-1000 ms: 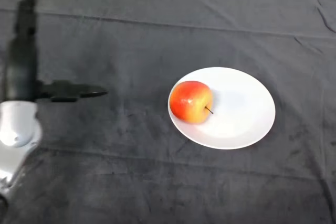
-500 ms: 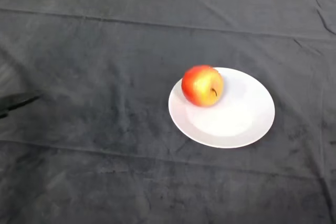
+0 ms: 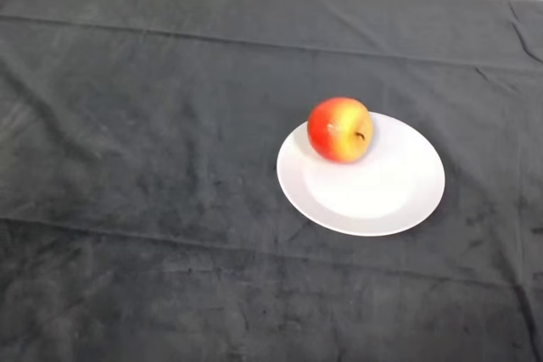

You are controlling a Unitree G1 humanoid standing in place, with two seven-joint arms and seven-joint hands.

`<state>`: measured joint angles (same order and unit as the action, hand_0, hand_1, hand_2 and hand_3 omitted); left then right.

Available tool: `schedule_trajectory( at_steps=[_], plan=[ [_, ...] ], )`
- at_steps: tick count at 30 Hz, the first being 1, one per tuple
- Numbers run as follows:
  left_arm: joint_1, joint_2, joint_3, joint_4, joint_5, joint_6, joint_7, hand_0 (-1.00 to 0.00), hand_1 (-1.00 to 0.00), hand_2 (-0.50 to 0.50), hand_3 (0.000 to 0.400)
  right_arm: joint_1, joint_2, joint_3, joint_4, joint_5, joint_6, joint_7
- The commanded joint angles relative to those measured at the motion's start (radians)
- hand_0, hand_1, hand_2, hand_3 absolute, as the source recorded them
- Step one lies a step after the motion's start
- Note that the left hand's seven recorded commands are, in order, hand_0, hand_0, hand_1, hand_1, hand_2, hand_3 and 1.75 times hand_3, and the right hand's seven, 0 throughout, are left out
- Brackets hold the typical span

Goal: Move the apple to the plate

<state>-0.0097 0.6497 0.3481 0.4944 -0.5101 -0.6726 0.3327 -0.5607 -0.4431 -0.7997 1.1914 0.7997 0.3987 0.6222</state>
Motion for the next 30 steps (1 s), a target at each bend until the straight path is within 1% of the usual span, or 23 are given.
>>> schedule_trajectory(
  at_steps=[1, 5, 12, 16, 30],
  plan=[
    [0.023, 0.066, 0.038, 0.045, -0.016, -0.022, -0.014, 0.0, 0.0, 0.0, 0.0, -0.005, -0.022, -0.0117, 0.0, -0.0033, 0.003, -0.0027],
    [0.0, 0.049, 0.074, 0.101, -0.017, -0.041, -0.025, 0.0, 0.0, 0.0, 0.0, -0.006, -0.023, -0.0119, 0.001, -0.0032, 0.004, -0.0024],
    [-0.071, 0.011, 0.113, 0.213, -0.008, -0.079, -0.043, 0.0, 0.0, 0.0, 0.0, -0.006, -0.023, -0.0123, 0.002, -0.0029, 0.004, -0.0017],
    [-0.103, -0.004, 0.129, 0.255, -0.007, -0.085, -0.055, 0.0, 0.0, 0.0, 0.0, -0.007, -0.024, -0.0125, 0.003, -0.0028, 0.004, -0.0012],
    [-0.127, -0.021, 0.174, 0.271, -0.014, -0.069, -0.105, 0.0, 0.0, 0.0, 0.0, -0.007, -0.025, -0.013, 0.006, -0.0026, 0.004, 0.0001]
  ],
)
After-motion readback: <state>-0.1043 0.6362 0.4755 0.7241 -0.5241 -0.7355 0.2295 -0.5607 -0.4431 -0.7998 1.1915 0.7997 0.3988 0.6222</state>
